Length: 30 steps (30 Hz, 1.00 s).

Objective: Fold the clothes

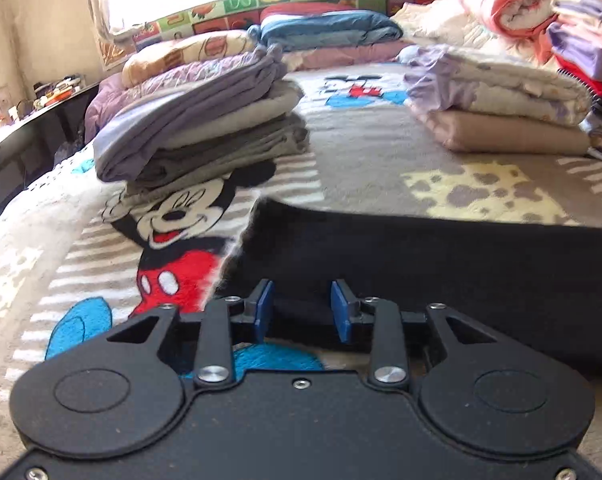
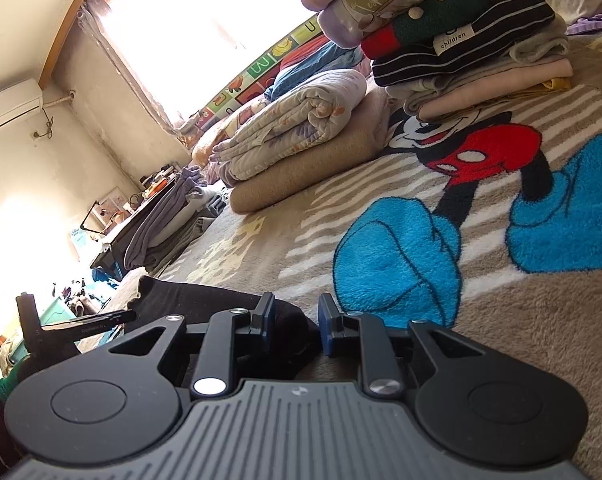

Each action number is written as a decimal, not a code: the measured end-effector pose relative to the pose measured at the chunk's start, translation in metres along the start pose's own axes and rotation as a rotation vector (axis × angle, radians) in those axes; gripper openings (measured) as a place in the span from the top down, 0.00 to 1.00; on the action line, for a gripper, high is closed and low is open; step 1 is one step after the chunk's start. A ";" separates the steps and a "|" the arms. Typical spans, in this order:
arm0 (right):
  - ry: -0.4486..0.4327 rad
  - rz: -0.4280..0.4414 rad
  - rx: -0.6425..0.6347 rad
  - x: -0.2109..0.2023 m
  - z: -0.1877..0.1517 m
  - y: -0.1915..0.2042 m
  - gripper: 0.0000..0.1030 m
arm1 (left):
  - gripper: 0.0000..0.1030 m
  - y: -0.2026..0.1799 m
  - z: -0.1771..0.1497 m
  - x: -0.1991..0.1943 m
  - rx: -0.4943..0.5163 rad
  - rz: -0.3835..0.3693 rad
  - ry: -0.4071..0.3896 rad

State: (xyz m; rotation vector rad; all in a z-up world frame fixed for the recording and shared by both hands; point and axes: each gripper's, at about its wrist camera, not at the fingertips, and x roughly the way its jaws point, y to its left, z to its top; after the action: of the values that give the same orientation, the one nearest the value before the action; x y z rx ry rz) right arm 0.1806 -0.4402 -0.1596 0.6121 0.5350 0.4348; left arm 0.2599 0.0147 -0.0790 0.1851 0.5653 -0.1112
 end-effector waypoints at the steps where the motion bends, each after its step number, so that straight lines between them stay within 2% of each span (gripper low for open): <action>1: 0.001 0.000 0.002 0.000 0.000 -0.001 0.77 | 0.70 -0.007 0.001 -0.010 0.005 -0.024 -0.024; 6: -0.001 0.011 0.012 0.000 0.000 -0.002 0.77 | 0.70 -0.052 -0.009 -0.048 0.037 -0.220 -0.094; 8: -0.007 0.017 0.004 -0.001 0.000 -0.001 0.77 | 0.70 -0.065 -0.010 -0.047 0.032 -0.271 -0.072; 11: -0.011 0.019 -0.004 -0.002 0.000 0.000 0.77 | 0.70 -0.082 0.004 -0.037 0.099 -0.331 -0.051; 14: -0.015 0.020 -0.010 -0.002 0.000 0.001 0.77 | 0.70 -0.105 0.029 -0.023 0.291 -0.355 -0.042; 16: -0.021 0.024 -0.016 -0.003 0.000 0.002 0.77 | 0.70 -0.117 0.049 -0.006 0.429 -0.440 0.017; 20: -0.031 0.037 -0.020 -0.005 0.000 0.002 0.77 | 0.70 -0.141 0.070 0.026 0.706 -0.544 0.113; 24: -0.035 0.047 -0.018 -0.005 0.001 0.001 0.77 | 0.70 -0.155 0.077 0.053 0.832 -0.626 0.244; 26: -0.036 0.051 -0.016 -0.006 0.001 0.001 0.77 | 0.70 -0.158 0.079 0.062 0.834 -0.668 0.301; 27: -0.037 0.053 -0.015 -0.006 0.001 0.001 0.77 | 0.74 -0.158 0.080 0.064 0.834 -0.675 0.314; 28: -0.037 0.055 -0.014 -0.006 0.001 0.000 0.77 | 0.93 -0.158 0.080 0.062 0.842 -0.676 0.308; 29: -0.038 0.056 -0.014 -0.006 0.001 0.000 0.77 | 0.98 -0.159 0.080 0.059 0.851 -0.677 0.299; 30: -0.039 0.057 -0.014 -0.006 0.001 0.000 0.77 | 0.98 -0.159 0.080 0.056 0.861 -0.677 0.289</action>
State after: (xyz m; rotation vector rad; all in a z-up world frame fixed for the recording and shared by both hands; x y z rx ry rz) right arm 0.1763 -0.4435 -0.1567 0.6221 0.4776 0.4796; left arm 0.3240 -0.1603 -0.0660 0.8520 0.8257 -1.0052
